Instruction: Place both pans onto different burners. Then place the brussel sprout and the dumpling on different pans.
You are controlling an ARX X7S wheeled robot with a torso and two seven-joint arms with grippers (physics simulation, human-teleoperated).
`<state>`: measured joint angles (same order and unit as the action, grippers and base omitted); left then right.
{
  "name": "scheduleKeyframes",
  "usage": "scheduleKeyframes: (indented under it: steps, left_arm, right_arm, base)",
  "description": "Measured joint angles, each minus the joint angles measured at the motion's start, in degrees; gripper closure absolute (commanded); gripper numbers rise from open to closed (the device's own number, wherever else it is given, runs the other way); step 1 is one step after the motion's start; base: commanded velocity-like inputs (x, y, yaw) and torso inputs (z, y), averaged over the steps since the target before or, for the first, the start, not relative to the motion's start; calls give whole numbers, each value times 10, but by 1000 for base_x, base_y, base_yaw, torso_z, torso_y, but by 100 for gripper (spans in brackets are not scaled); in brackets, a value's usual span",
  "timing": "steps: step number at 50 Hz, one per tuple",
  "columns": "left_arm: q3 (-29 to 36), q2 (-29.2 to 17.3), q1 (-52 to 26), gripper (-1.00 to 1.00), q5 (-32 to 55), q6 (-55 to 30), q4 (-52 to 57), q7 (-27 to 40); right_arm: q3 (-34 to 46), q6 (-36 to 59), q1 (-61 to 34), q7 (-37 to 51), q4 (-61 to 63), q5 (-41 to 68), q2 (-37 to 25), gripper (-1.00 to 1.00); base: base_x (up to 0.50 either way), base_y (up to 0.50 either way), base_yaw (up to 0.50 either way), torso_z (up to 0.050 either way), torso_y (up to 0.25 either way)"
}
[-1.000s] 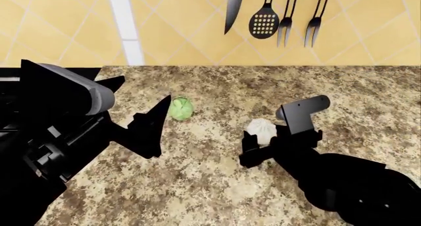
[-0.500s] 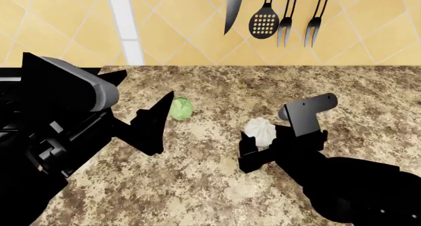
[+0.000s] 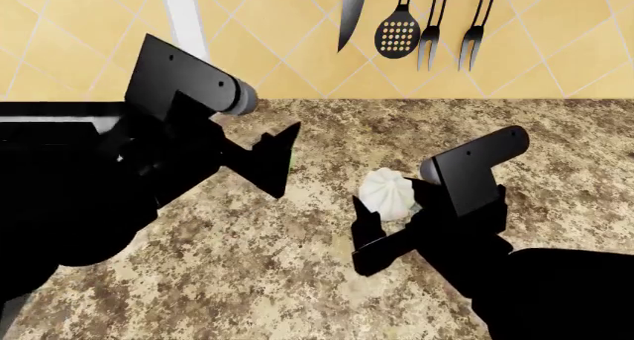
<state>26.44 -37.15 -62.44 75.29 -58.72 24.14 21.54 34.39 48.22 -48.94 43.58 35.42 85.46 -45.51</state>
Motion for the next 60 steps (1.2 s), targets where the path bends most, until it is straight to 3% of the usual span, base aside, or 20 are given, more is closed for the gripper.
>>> scheduleKeyframes:
  steps: [29,60]
  left_arm:
    - [107,74,-15,-100,-125,27,-165,-71]
    - [163,101,12,-100,-206,62,-242,-92]
  right_arm:
    - [7,5,-11,-9,13,-3,6,100]
    - [21,5,-18,-35,-3,-22,22,100]
  base:
    - [0,0,0,0,0]
    - [0,0,0,0,0]
